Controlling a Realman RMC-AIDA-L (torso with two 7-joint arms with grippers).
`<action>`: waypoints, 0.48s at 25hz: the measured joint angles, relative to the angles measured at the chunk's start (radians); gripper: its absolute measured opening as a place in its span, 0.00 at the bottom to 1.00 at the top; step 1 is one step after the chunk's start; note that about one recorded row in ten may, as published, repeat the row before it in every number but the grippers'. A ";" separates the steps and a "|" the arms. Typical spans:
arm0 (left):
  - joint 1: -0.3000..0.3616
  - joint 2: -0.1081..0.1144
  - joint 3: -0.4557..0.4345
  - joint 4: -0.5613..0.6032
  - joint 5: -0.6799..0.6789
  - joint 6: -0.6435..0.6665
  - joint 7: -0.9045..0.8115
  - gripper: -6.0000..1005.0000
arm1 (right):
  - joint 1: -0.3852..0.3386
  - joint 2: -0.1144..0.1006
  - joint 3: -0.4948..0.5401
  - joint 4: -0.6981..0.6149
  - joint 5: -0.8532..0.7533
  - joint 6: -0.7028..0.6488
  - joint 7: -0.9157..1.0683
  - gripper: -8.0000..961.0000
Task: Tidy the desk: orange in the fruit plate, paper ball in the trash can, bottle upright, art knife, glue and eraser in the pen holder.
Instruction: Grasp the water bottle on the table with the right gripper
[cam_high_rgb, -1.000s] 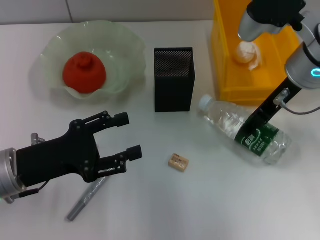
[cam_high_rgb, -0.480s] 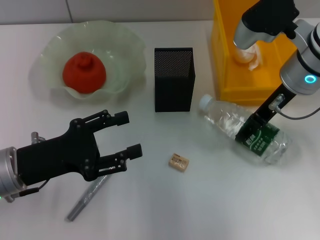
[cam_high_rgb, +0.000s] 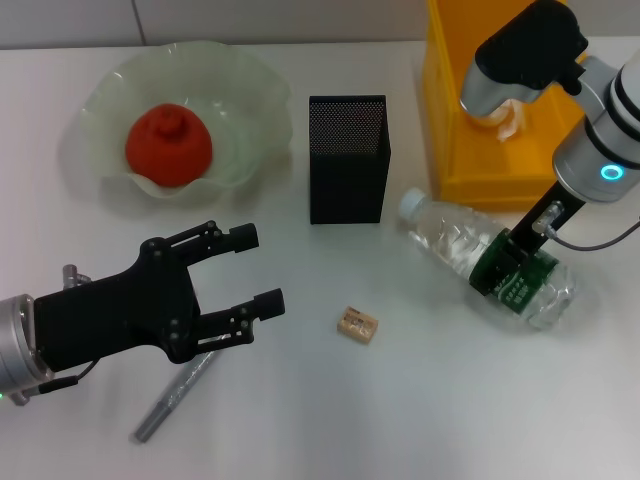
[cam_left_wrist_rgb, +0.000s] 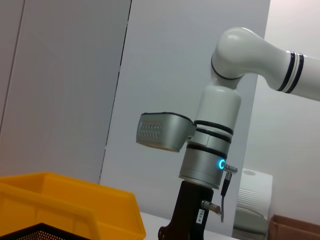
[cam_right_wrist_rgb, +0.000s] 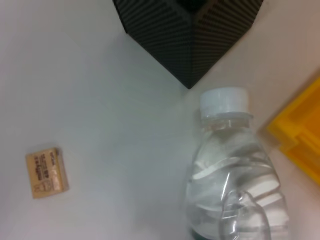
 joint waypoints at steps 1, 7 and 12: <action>0.000 0.000 0.000 0.000 0.000 0.000 0.000 0.78 | 0.000 0.000 -0.007 0.005 0.000 0.004 0.000 0.84; 0.004 0.000 0.000 0.000 0.000 0.000 0.000 0.78 | -0.002 0.000 -0.016 0.007 0.018 0.012 -0.004 0.84; 0.007 0.000 0.000 -0.001 0.000 0.001 0.000 0.78 | -0.010 -0.001 -0.045 -0.010 0.022 0.009 -0.007 0.81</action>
